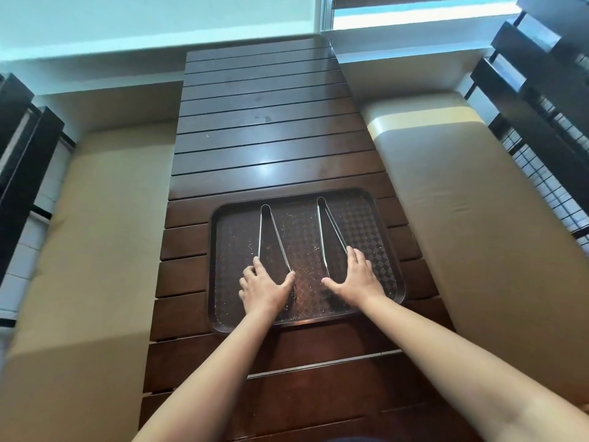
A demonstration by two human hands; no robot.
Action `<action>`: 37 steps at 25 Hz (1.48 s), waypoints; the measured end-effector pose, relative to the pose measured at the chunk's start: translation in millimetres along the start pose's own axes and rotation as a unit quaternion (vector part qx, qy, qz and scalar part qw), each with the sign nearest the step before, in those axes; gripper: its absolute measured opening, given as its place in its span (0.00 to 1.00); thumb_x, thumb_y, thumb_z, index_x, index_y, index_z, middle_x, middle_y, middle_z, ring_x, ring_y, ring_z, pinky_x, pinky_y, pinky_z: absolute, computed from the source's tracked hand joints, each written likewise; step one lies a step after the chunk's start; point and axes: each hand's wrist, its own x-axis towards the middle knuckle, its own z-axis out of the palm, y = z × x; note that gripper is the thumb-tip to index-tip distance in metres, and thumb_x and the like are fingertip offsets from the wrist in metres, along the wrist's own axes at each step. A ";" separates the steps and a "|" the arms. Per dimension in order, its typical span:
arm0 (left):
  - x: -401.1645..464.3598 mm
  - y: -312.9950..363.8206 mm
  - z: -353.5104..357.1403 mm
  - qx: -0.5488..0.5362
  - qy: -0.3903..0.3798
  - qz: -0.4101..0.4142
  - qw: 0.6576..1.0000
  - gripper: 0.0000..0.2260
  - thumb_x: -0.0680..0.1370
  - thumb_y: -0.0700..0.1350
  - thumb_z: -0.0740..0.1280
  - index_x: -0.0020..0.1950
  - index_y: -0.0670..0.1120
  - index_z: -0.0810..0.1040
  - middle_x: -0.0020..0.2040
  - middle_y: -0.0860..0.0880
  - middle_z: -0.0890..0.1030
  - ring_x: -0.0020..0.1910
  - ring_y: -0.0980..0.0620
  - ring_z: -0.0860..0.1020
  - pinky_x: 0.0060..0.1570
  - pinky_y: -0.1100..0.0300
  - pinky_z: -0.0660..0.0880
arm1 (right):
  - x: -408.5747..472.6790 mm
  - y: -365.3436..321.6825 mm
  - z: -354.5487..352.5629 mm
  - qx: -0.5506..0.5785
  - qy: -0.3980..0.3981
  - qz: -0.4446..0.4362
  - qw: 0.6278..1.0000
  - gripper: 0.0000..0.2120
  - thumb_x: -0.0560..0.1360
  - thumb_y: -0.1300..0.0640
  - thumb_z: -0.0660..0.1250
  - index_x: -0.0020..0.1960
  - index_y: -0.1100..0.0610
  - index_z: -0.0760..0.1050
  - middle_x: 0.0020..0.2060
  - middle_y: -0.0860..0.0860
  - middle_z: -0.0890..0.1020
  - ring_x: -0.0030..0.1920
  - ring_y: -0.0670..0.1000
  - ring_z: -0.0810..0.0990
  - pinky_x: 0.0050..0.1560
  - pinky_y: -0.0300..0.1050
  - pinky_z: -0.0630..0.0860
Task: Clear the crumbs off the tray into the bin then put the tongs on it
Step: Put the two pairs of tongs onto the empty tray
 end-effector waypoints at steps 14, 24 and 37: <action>7.9 -18.4 -3.6 -0.128 0.030 0.030 0.991 0.19 0.82 0.45 0.53 0.73 0.49 0.64 0.65 0.45 0.70 0.59 0.44 0.74 0.56 0.53 0.70 | -7.5 9.1 5.6 -0.013 0.024 -0.018 0.999 0.47 0.70 0.36 0.65 0.76 0.58 0.47 0.75 0.54 0.53 0.72 0.56 0.56 0.68 0.51 0.62; -0.7 -11.1 -1.9 -0.112 0.002 0.031 0.993 0.19 0.82 0.45 0.52 0.74 0.49 0.62 0.67 0.45 0.69 0.59 0.43 0.74 0.54 0.53 0.70 | -13.3 11.4 6.3 -0.012 0.022 -0.018 1.000 0.46 0.70 0.36 0.65 0.76 0.58 0.47 0.74 0.54 0.55 0.72 0.55 0.56 0.69 0.51 0.60; -6.3 -12.2 -0.8 -0.103 -0.008 0.045 0.994 0.19 0.82 0.46 0.52 0.74 0.51 0.63 0.66 0.46 0.70 0.58 0.43 0.75 0.53 0.54 0.71 | -19.2 12.5 9.3 -0.024 0.026 -0.022 0.999 0.46 0.70 0.35 0.63 0.76 0.58 0.47 0.74 0.55 0.55 0.72 0.55 0.56 0.70 0.49 0.58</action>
